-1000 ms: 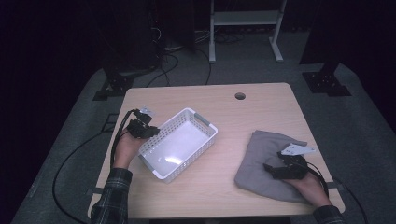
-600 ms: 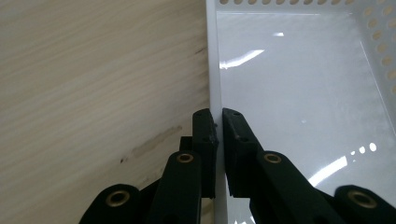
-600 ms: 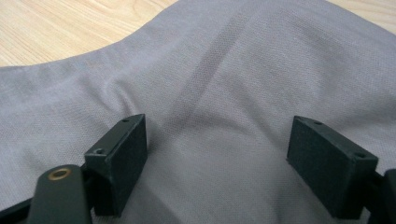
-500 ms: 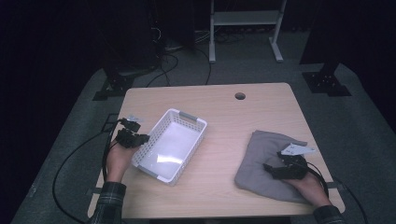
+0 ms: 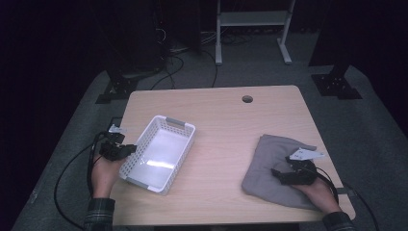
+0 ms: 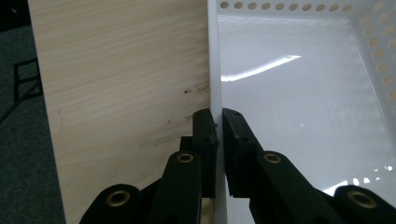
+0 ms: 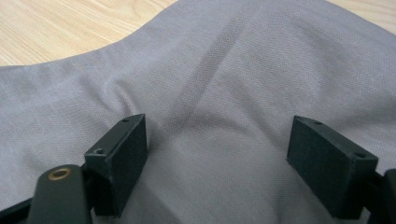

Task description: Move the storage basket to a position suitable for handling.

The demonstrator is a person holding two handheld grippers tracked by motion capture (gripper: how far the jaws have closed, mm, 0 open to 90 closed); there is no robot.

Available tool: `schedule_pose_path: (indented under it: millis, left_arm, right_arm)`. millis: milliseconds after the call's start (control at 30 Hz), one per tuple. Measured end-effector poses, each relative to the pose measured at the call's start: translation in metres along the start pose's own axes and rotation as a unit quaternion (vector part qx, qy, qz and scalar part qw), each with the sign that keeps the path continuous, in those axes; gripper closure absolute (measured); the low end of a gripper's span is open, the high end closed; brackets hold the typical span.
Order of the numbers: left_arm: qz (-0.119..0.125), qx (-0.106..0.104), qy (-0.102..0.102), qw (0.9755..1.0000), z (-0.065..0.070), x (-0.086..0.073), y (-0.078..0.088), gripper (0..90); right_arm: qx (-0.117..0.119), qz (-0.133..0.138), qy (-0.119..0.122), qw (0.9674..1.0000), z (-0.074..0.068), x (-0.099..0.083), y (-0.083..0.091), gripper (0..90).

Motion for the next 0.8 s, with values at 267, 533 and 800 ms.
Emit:
schedule_pose_path:
  millis: [267, 533, 800]
  left_arm:
    - [0.062, -0.009, -0.008, 0.9980, 0.008, 0.011, 0.021, 55.6]
    - [0.096, -0.043, -0.066, 0.9923, 0.056, 0.028, 0.035, 36.4]
    - [0.116, -0.079, -0.124, 0.9824, 0.118, 0.043, 0.037, 18.2]
  right_arm:
    - [0.000, 0.000, 0.001, 1.0000, 0.000, 0.000, 0.000, 18.8]
    - [-0.003, -0.001, 0.002, 1.0000, 0.000, 0.001, -0.001, 18.9]
    - [-0.004, -0.001, 0.005, 1.0000, -0.004, 0.007, -0.005, 18.9]
Point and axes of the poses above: each handheld gripper's, and its own axes: y roughly backward along the jaws, x roughly out of its top, z roughly to its right, the point moved 8 cm from there along -y, roughly forward along the jaws, and after that the axes turned 15 degrees about -z, right-handed, at the moved point
